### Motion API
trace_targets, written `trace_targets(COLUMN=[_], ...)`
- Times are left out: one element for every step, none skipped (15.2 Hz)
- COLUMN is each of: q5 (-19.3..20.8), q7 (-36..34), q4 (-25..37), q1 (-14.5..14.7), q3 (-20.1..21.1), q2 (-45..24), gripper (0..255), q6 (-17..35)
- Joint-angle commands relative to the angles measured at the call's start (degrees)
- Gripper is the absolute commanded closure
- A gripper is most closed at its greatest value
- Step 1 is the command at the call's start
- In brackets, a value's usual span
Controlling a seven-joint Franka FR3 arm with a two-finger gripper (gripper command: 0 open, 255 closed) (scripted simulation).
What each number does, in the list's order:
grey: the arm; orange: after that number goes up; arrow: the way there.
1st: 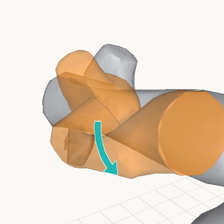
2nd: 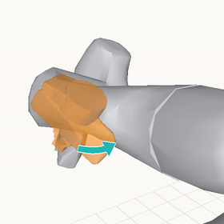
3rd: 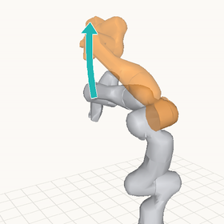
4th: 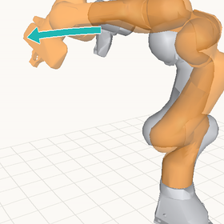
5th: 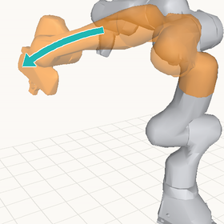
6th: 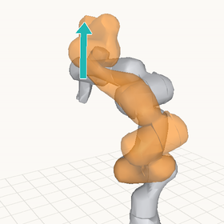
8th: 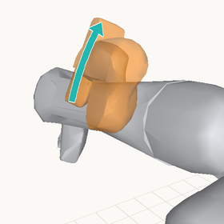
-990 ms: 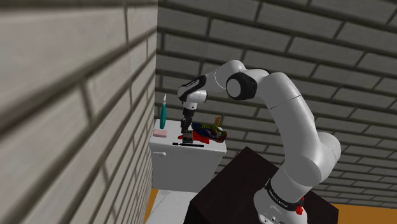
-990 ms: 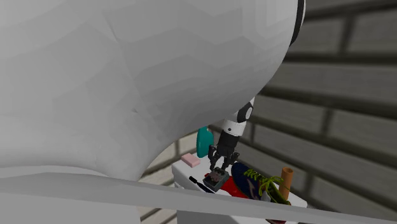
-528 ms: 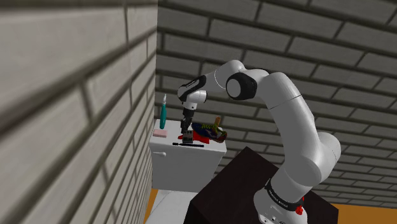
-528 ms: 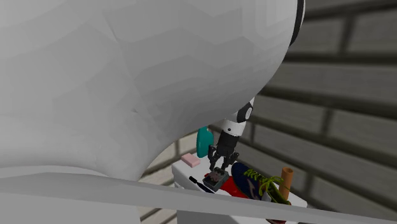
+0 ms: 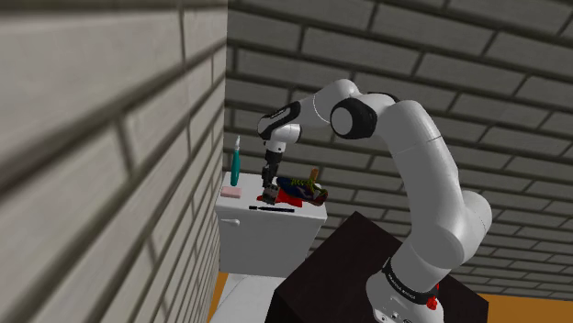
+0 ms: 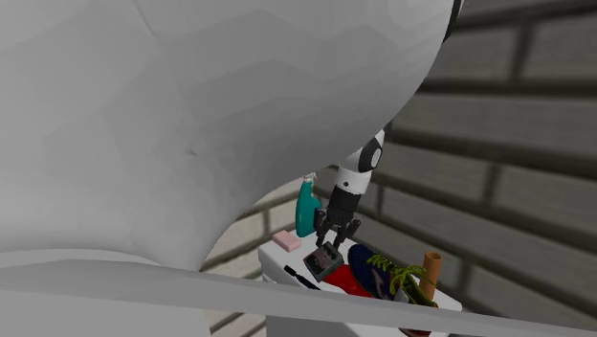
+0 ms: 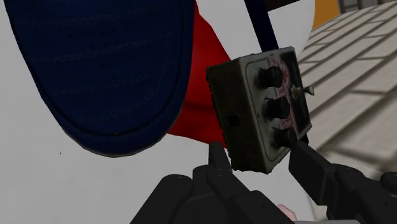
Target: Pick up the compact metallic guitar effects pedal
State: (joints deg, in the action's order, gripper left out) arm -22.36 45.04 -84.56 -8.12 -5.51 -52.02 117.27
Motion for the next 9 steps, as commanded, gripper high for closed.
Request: trace_targets(q5=[0.16,0.23,0.31,0.39,0.47,0.55,0.63,0.71,0.73], q7=[-0.29,-0.4,-0.52,-0.63,-0.75,-0.87,-0.99,-1.11,-1.13], q4=[-0.42,-0.64,-0.86,-1.06,-1.24,-1.43,-1.59,-1.73,-1.73], q1=[0.11,0.14,0.18,0.21,0.25,0.28,0.32,0.35,0.35], q3=[-0.13,-0.19,-0.26,-0.32,-0.39,-0.45,-0.51,-0.57,-0.58], q2=[1.24,1.83,2.43,3.01,3.59,4.17,4.73,5.29,5.36], gripper=[255,255,255,255,255,255,255,255,255], q6=[-0.79,-1.15,-1.52,-1.9,-2.28,-2.65,-3.05,-3.45,-3.51])
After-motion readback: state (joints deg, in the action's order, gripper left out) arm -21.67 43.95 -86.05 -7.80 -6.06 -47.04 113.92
